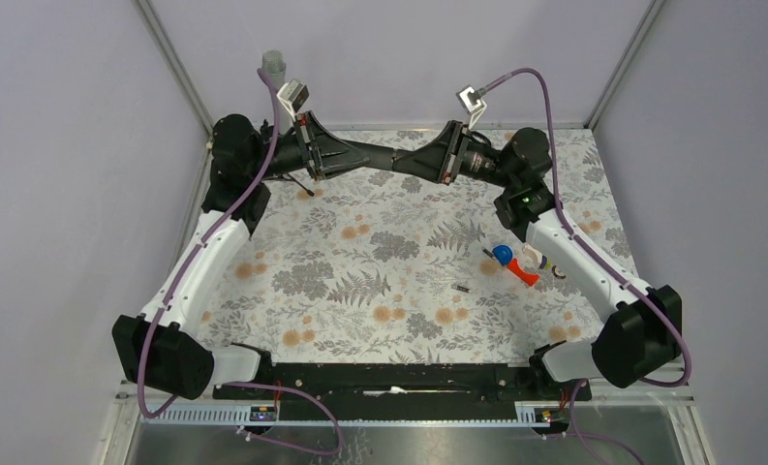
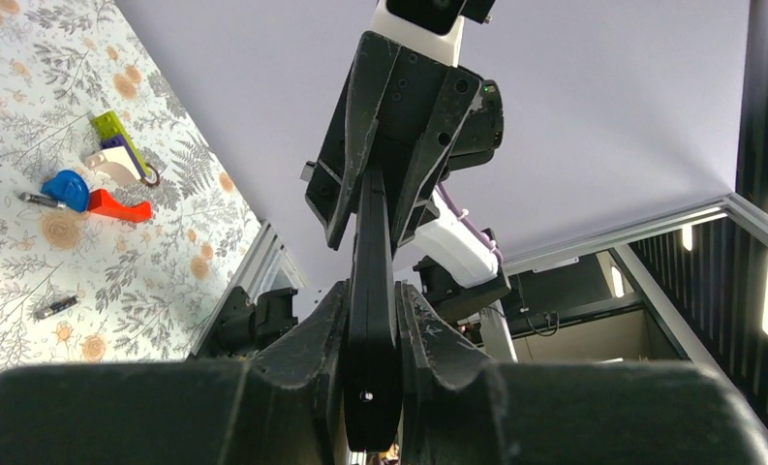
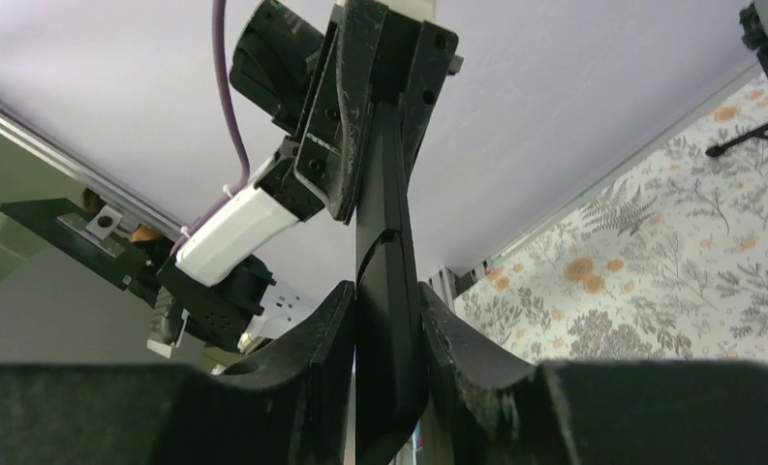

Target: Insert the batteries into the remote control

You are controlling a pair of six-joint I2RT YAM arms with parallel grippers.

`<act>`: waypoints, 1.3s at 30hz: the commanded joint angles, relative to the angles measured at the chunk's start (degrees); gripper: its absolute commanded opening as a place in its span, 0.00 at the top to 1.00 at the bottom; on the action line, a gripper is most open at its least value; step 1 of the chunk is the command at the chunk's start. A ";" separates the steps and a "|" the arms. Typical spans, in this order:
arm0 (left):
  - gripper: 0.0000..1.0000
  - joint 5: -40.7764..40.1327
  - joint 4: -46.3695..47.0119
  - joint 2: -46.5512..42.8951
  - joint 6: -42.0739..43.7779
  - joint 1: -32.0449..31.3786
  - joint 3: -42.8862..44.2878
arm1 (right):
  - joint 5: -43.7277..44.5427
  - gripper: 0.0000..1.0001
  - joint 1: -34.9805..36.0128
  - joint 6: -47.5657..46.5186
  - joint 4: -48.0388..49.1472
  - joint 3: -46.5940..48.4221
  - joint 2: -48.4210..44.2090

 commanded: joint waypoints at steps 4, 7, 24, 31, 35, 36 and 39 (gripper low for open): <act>1.00 4.04 14.62 -3.52 -7.93 2.66 5.02 | -8.76 0.68 -4.05 1.15 4.83 -2.00 2.73; 1.00 3.93 14.66 -3.79 -7.75 3.07 4.49 | -8.47 0.66 -4.17 1.25 4.00 -1.02 3.51; 1.00 -0.58 -8.21 -2.49 13.29 3.07 3.31 | 4.49 0.07 -4.11 1.86 -6.05 0.15 1.66; 1.00 -2.72 -11.67 -1.94 16.72 3.08 3.61 | 6.15 0.29 -4.11 -1.45 -13.41 1.49 1.61; 1.00 -5.76 -11.13 -2.86 17.20 3.07 3.46 | 5.22 0.50 -4.07 -1.49 -14.65 1.40 1.19; 1.00 -6.41 -11.16 -3.08 17.57 3.07 3.42 | 5.27 0.53 -4.07 -1.64 -15.18 1.47 0.94; 1.00 -7.88 -11.68 -3.80 18.89 3.07 3.11 | 6.39 0.55 -4.11 -3.43 -18.44 2.36 0.28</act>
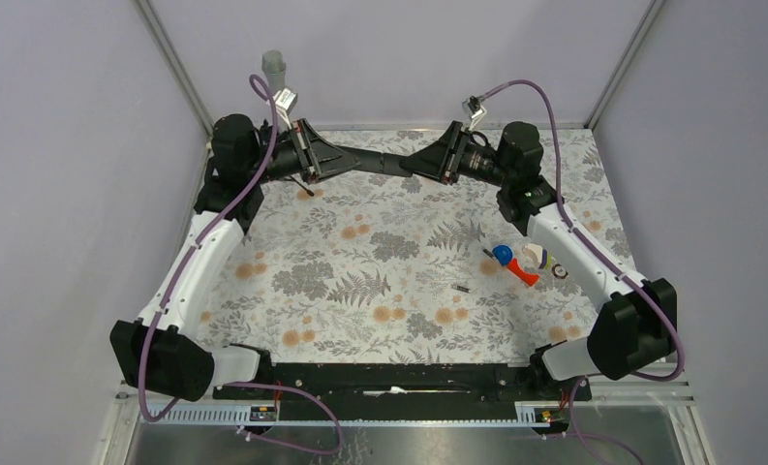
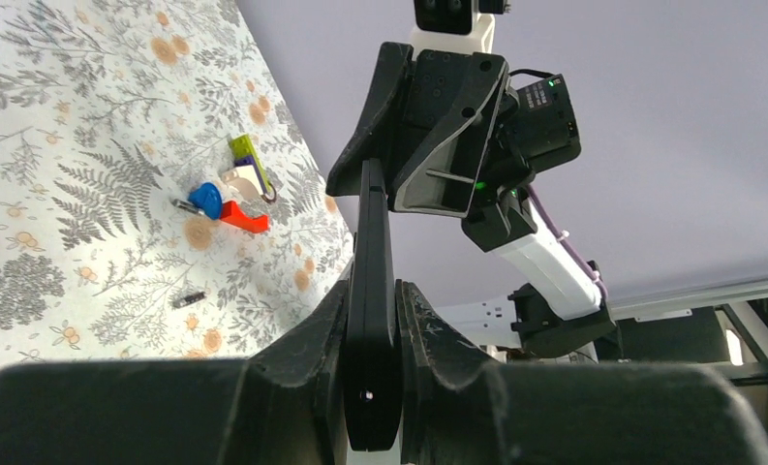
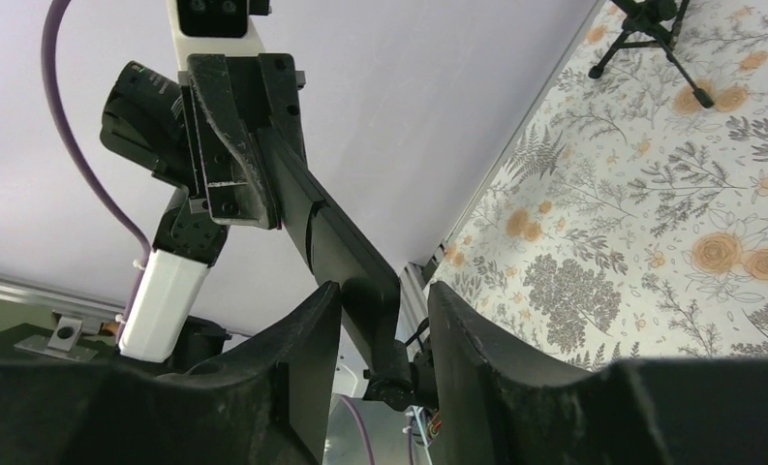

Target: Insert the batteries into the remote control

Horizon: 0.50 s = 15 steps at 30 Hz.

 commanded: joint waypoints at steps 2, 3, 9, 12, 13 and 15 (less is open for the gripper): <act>1.00 -3.41 3.16 -3.56 2.94 0.17 2.64 | 3.09 0.56 -0.45 -4.94 -7.50 3.00 -2.36; 1.00 -3.73 2.45 -3.62 3.40 0.17 2.69 | 3.37 0.55 -0.44 -5.47 -8.50 3.35 -2.46; 1.00 -4.45 2.41 -4.05 3.91 -0.08 2.53 | 3.45 0.39 -0.44 -5.58 -10.40 4.56 -2.59; 1.00 -4.41 2.44 -4.23 4.07 -0.26 2.50 | 3.32 0.51 -0.44 -5.51 -10.37 4.80 -2.56; 1.00 -4.36 2.37 -4.24 4.05 -0.29 2.44 | 3.26 0.56 -0.44 -5.51 -10.35 4.94 -2.55; 1.00 -4.48 2.37 -4.24 4.09 -0.36 2.24 | 3.26 0.65 -0.43 -5.50 -10.32 5.12 -2.56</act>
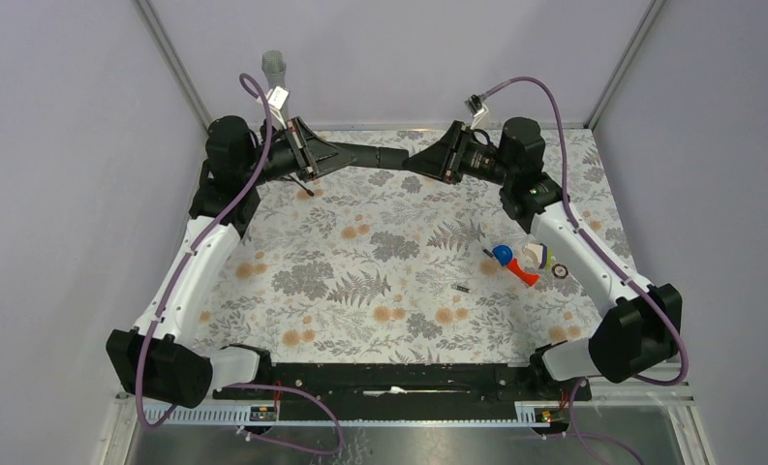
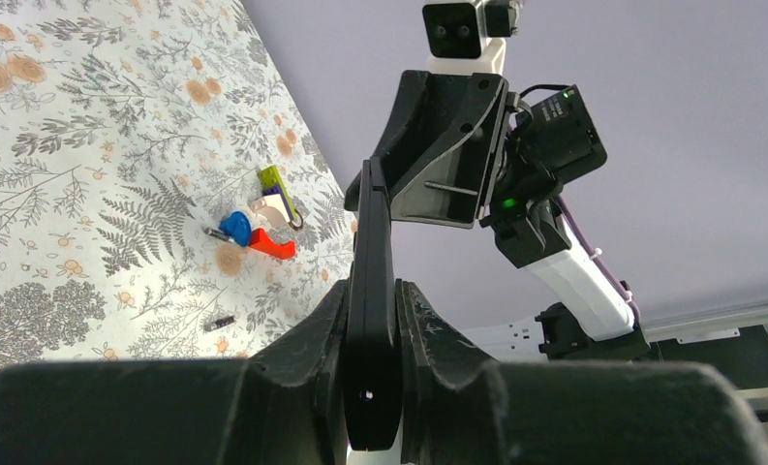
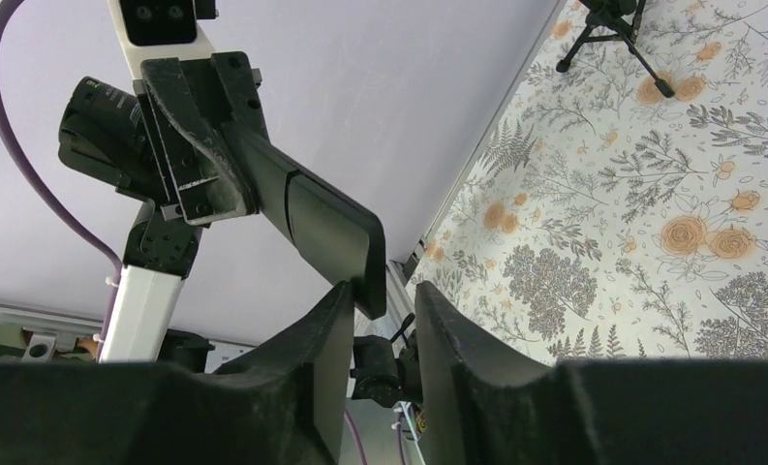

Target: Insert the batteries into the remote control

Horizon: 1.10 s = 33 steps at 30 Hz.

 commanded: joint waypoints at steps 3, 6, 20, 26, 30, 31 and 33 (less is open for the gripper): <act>1.00 -0.18 3.16 -2.20 0.36 -0.38 2.11 | 0.60 0.66 -0.33 -1.38 -0.10 2.14 -1.90; 1.00 0.06 3.15 -2.20 0.12 -0.47 2.17 | -0.74 0.54 -0.28 -0.55 2.81 1.45 -2.07; 1.00 -0.50 2.58 -2.38 0.12 -0.84 2.36 | -3.55 0.69 -0.33 2.41 6.27 0.67 -1.26; 1.00 -2.68 0.63 -2.63 1.92 -0.97 2.36 | -2.30 0.78 -0.29 0.62 1.23 2.20 -2.11; 1.00 -4.93 -1.43 -2.65 4.01 -2.69 3.08 | -2.05 0.84 -0.33 1.50 -0.15 3.00 -2.26; 1.00 -5.77 -2.86 -2.58 5.14 -3.05 3.60 | -1.98 0.84 -0.33 1.92 -0.57 3.30 -2.22; 1.00 -7.91 -5.76 -2.63 7.53 -3.75 4.64 | -1.78 0.85 -0.33 2.61 -1.47 3.95 -2.20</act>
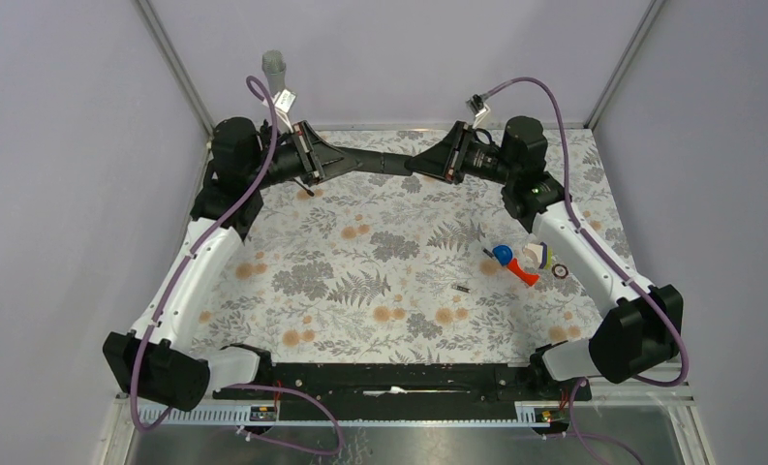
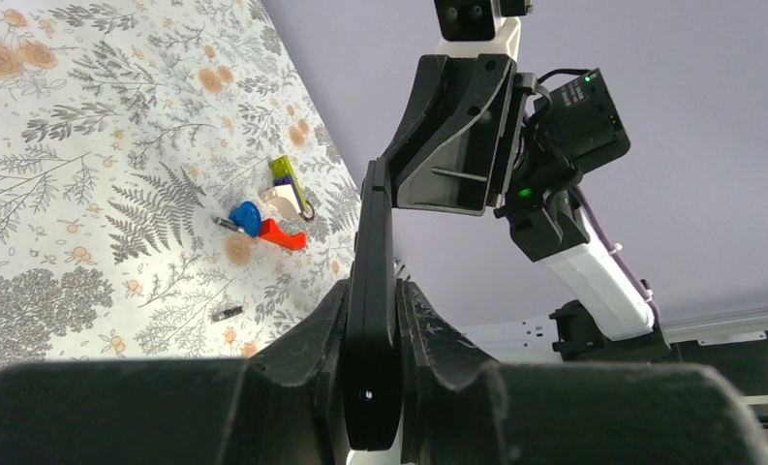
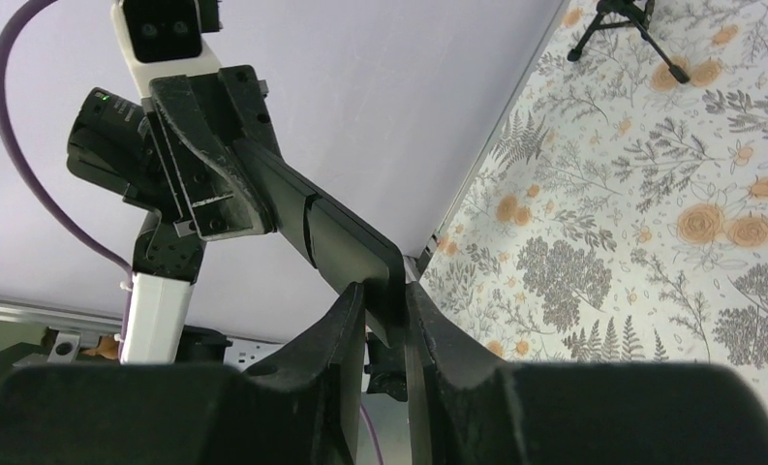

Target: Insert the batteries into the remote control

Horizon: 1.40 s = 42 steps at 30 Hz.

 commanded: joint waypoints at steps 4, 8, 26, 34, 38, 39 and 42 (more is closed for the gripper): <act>1.00 -9.64 -5.36 -2.57 8.28 -2.29 5.13 | -0.17 0.80 -0.09 1.08 -3.68 4.83 -1.59; 1.00 -11.12 -5.42 -2.74 8.50 -2.67 4.97 | -0.23 0.70 -0.07 1.98 -3.40 4.63 -1.05; 1.00 -9.01 -4.99 -1.18 6.57 -2.83 5.11 | -3.16 0.63 -0.09 8.41 10.37 -0.72 0.08; 1.00 -7.48 -3.37 0.03 3.85 -3.34 4.82 | -6.00 0.60 0.15 13.09 18.18 -2.50 1.43; 1.00 -7.68 -3.39 0.12 3.75 -3.38 4.62 | -5.18 0.72 0.26 10.83 14.23 -1.87 1.65; 1.00 -7.82 -3.35 0.12 3.83 -3.36 4.52 | -4.80 0.76 0.26 10.15 13.03 -1.62 1.68; 1.00 -8.68 -4.15 0.06 4.90 -3.38 4.65 | -3.53 0.92 0.26 8.23 9.67 -0.82 1.67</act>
